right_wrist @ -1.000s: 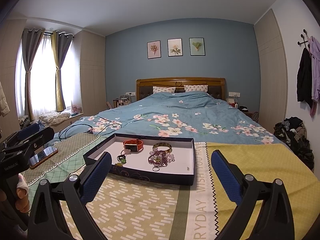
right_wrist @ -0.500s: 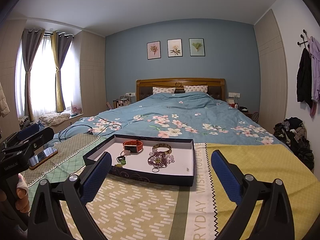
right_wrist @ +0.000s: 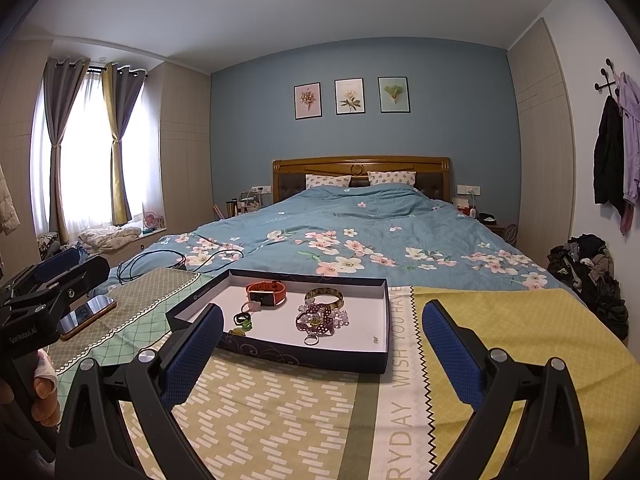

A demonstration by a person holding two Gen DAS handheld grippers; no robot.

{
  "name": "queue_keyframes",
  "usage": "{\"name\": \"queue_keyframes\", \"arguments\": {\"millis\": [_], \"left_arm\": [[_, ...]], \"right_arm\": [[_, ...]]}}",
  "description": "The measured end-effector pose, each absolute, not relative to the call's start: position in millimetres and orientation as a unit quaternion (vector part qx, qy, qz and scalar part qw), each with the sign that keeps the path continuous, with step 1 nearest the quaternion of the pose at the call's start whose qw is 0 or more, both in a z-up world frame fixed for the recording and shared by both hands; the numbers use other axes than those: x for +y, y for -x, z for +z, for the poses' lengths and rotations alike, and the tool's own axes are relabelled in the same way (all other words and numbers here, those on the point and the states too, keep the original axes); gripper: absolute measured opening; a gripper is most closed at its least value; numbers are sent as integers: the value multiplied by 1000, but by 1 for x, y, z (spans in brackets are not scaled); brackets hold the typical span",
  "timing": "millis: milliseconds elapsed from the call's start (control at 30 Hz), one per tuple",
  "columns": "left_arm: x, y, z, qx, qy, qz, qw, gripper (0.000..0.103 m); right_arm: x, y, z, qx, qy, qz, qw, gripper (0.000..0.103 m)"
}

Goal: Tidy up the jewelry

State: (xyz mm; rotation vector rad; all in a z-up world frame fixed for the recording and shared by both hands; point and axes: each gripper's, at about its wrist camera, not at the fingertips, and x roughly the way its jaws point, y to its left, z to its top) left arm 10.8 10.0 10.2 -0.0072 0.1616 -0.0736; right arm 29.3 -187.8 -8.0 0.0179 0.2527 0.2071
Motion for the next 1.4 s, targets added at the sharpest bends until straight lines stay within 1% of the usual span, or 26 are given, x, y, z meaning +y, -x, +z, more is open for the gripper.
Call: {"name": "queue_keyframes", "arguments": {"millis": [1400], "left_arm": [[13, -13, 5, 90, 1, -35, 995, 97]], "right_arm": [[-187, -31, -9, 129, -10, 103, 986, 96]]}}
